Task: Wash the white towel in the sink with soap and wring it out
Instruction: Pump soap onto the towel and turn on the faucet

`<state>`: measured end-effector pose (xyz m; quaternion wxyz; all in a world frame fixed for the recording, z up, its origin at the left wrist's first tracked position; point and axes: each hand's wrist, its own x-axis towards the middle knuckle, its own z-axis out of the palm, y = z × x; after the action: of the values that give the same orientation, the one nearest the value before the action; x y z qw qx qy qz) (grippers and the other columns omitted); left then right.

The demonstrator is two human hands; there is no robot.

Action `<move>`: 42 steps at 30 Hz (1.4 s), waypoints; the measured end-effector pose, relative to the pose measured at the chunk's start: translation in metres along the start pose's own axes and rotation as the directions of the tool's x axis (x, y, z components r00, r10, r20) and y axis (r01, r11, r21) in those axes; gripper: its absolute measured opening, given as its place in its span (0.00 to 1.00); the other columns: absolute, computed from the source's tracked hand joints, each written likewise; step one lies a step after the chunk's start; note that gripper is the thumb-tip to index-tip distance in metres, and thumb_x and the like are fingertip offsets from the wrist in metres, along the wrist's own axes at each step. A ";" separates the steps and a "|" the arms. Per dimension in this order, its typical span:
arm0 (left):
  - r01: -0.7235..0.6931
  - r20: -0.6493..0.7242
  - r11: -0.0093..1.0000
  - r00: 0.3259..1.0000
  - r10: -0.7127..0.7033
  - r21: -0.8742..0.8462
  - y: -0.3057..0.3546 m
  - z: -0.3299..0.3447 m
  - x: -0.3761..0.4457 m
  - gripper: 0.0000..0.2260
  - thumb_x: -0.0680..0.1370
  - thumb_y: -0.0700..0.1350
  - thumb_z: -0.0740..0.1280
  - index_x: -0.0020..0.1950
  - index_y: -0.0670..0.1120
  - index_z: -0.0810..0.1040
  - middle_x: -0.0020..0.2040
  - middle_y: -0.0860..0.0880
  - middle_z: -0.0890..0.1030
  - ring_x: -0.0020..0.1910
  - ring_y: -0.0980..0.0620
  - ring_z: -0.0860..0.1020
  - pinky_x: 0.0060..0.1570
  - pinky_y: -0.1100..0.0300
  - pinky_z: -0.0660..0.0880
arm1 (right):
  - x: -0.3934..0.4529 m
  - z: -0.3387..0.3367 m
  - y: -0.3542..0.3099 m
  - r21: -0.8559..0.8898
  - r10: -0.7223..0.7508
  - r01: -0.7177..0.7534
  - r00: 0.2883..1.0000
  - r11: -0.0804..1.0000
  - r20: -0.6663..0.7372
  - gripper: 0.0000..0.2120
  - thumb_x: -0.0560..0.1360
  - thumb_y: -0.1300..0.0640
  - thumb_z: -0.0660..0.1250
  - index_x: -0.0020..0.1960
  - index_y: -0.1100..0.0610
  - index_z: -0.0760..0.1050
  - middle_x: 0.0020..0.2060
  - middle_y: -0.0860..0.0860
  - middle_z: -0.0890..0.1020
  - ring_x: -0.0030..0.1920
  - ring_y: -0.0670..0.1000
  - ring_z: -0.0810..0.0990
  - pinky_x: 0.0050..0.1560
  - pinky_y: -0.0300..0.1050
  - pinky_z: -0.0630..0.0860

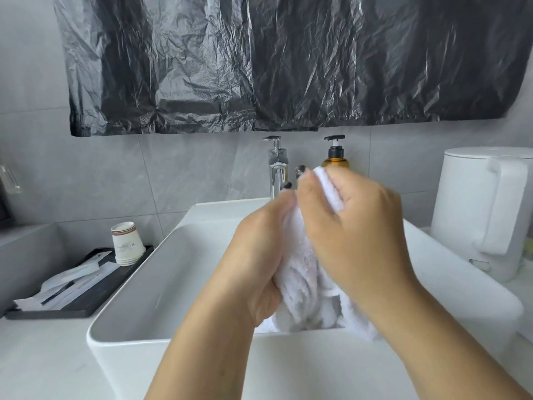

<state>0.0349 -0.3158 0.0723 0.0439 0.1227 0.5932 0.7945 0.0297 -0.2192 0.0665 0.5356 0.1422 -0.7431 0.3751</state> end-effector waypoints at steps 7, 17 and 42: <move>0.072 0.045 0.997 0.996 -0.073 0.030 -0.006 0.014 -0.002 0.19 0.82 0.50 0.60 0.57 0.35 0.81 0.44 0.40 0.81 0.44 0.45 0.81 0.45 0.57 0.77 | 0.012 -0.009 0.025 -0.041 0.209 -0.209 0.978 0.977 -0.003 0.21 0.75 0.45 0.57 0.30 0.54 0.54 0.24 0.51 0.63 0.28 0.51 0.57 0.29 0.51 0.57; -0.027 0.022 0.997 0.999 0.026 0.074 -0.001 0.002 -0.001 0.18 0.82 0.52 0.60 0.42 0.44 0.84 0.37 0.43 0.84 0.37 0.47 0.84 0.38 0.60 0.79 | 0.003 -0.003 0.004 0.041 0.051 -0.052 0.999 0.998 0.018 0.22 0.76 0.49 0.60 0.29 0.53 0.55 0.22 0.51 0.57 0.28 0.56 0.59 0.28 0.52 0.60; -0.309 -0.130 0.901 0.924 0.361 0.304 -0.012 -0.014 0.022 0.26 0.69 0.75 0.57 0.39 0.54 0.79 0.48 0.43 0.83 0.50 0.42 0.81 0.56 0.43 0.73 | 0.023 -0.026 0.037 0.391 0.126 -0.522 0.706 0.758 0.697 0.48 0.63 0.31 0.73 0.55 0.75 0.69 0.59 0.74 0.73 0.61 0.74 0.63 0.59 0.74 0.68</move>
<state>0.0093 -0.3209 0.0598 -0.1662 0.1545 0.6699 0.7069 0.0163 -0.1718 0.0758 0.1079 0.2706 -0.7461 0.5987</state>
